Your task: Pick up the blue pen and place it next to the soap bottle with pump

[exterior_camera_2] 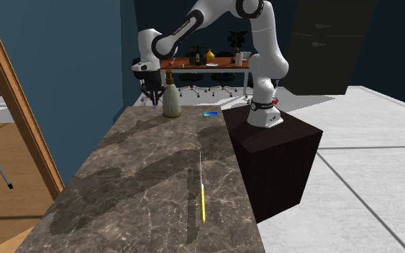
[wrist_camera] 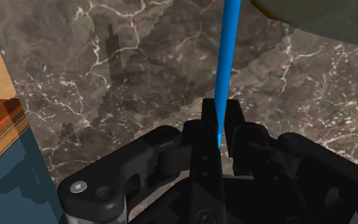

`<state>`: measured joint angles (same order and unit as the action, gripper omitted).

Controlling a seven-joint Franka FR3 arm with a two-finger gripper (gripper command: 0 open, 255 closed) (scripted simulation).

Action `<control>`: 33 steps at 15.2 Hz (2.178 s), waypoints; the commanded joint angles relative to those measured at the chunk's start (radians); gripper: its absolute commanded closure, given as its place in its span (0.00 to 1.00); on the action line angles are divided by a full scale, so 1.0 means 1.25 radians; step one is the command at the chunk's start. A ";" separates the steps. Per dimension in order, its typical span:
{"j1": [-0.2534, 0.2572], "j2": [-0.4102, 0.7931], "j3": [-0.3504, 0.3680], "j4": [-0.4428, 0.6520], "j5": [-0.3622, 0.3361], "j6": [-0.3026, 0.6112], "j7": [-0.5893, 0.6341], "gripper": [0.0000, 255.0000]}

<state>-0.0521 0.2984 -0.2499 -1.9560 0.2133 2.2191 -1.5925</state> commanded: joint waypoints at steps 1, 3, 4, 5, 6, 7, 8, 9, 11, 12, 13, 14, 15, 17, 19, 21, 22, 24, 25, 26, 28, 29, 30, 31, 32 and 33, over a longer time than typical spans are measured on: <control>-0.002 0.015 0.002 -0.004 0.007 0.019 -0.006 1.00; -0.003 0.028 0.005 -0.010 0.013 0.036 -0.011 1.00; -0.004 0.034 0.006 -0.012 0.016 0.045 -0.014 1.00; -0.005 0.041 0.007 -0.015 0.019 0.054 -0.017 1.00; -0.006 0.048 0.009 -0.017 0.023 0.062 -0.019 1.00; -0.007 0.055 0.010 -0.018 0.026 0.070 -0.022 1.00; -0.008 0.062 0.012 -0.020 0.029 0.079 -0.025 1.00; -0.009 0.069 0.013 -0.022 0.033 0.087 -0.028 1.00; -0.011 0.083 0.017 -0.024 0.039 0.103 -0.033 1.00; -0.012 0.091 0.018 -0.025 0.043 0.112 -0.036 1.00; -0.013 0.098 0.020 -0.026 0.046 0.120 -0.039 1.00; -0.015 0.106 0.022 -0.027 0.050 0.128 -0.042 1.00; -0.016 0.113 0.024 -0.027 0.053 0.135 -0.045 1.00; -0.016 0.113 0.024 -0.027 0.053 0.135 -0.045 1.00; -0.016 0.113 0.024 -0.027 0.053 0.135 -0.045 1.00; -0.016 0.113 0.024 -0.027 0.053 0.135 -0.045 1.00; -0.016 0.113 0.024 -0.027 0.053 0.135 -0.045 1.00; -0.016 0.113 0.024 -0.027 0.053 0.135 -0.045 0.00; -0.016 0.113 0.024 -0.027 0.053 0.135 -0.045 0.00; -0.016 0.113 0.024 -0.027 0.053 0.135 -0.045 0.00; -0.016 0.113 0.024 -0.027 0.053 0.135 -0.045 0.00; -0.014 0.095 0.019 -0.025 0.045 0.115 -0.039 0.00; -0.012 0.077 0.014 -0.022 0.036 0.094 -0.034 0.00; -0.011 0.059 0.009 -0.017 0.028 0.073 -0.029 0.00; -0.010 0.046 0.006 -0.013 0.022 0.056 -0.025 0.00; -0.010 0.046 0.006 -0.013 0.022 0.056 -0.025 0.00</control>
<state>-0.0651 0.3667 -0.2398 -1.9727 0.2454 2.3011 -1.6258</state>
